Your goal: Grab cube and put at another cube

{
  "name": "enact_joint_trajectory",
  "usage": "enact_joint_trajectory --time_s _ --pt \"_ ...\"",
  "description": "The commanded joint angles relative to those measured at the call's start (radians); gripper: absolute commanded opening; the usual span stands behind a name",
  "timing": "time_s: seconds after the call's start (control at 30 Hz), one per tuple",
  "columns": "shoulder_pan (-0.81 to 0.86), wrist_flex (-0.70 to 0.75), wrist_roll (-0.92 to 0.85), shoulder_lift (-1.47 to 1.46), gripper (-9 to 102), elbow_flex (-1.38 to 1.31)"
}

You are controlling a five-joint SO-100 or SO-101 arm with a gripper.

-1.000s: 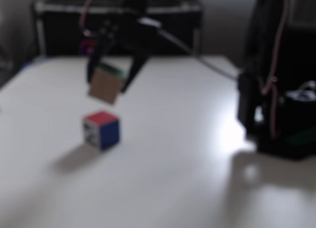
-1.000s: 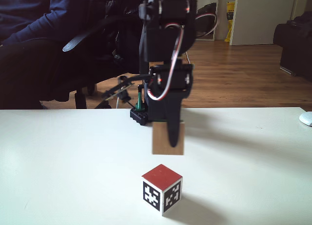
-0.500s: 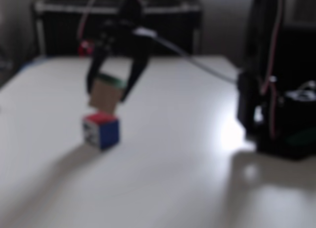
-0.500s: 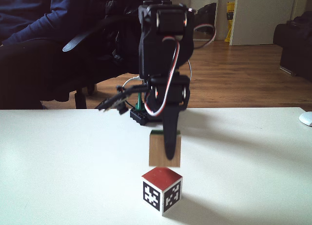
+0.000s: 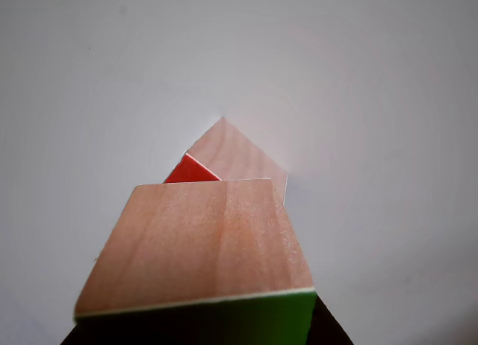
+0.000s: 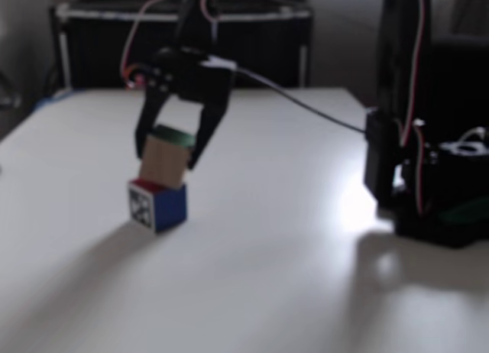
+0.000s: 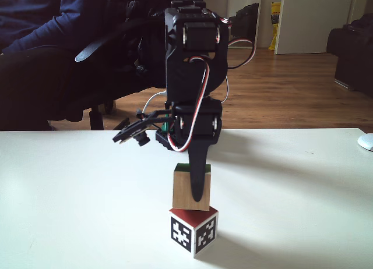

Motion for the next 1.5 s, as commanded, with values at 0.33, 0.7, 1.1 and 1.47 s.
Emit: enact_joint_trajectory --time_s 0.33,0.7,1.1,1.47 --pt "0.002 -0.037 0.000 -0.008 27 -0.026" --pt "0.000 -0.029 0.008 0.000 37 -0.028" --pt "0.005 -0.018 0.017 0.104 40 0.012" --pt "-0.160 0.028 0.052 0.802 41 0.433"
